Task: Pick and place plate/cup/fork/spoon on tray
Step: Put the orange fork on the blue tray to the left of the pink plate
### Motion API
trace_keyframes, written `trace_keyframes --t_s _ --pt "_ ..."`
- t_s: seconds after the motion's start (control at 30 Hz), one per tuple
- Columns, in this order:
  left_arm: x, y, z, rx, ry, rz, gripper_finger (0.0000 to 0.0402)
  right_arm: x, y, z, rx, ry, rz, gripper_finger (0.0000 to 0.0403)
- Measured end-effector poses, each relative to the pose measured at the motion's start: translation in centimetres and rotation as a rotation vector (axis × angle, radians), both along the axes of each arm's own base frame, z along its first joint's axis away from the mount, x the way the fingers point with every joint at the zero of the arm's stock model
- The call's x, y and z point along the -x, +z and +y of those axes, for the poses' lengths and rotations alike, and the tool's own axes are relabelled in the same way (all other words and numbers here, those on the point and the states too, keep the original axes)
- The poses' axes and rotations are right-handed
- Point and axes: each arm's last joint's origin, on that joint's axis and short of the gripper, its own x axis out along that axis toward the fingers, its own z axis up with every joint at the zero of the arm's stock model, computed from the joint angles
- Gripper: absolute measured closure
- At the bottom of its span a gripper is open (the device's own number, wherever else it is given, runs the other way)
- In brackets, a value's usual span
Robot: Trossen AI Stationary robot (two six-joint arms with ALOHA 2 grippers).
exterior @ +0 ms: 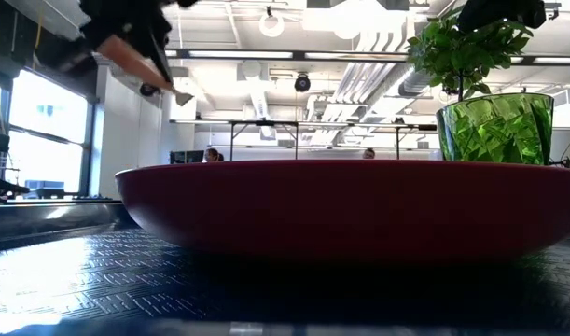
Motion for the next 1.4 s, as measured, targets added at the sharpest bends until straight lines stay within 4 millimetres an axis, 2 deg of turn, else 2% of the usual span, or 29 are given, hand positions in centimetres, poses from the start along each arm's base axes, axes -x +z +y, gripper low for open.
trace_keyframes --t_s 0.2,0.3,0.77,1.17,1.4 --pt "-1.1 0.8 -2.7 0.027 -0.014 0.009 0.0367 0.0 -0.1 0.0 -0.03 -0.032 -0.003 0.0324" --pt "-1.7 0.5 -4.1 0.025 -0.025 0.066 0.0367 -0.1 -0.2 0.0 -0.03 -0.035 0.006 0.0324" --pt "-4.2 -4.2 -9.5 -0.004 -0.004 0.268 0.0366 0.0 -1.2 0.0 -0.065 -0.13 0.107 0.0324" --pt "-4.7 -7.9 -11.5 0.032 0.066 0.395 0.0364 -0.4 -1.6 0.1 -0.076 -0.157 0.148 0.0324" --pt "-4.9 -9.0 -11.8 0.042 0.083 0.427 0.0364 -0.4 -1.6 0.2 -0.087 -0.145 0.156 0.0324"
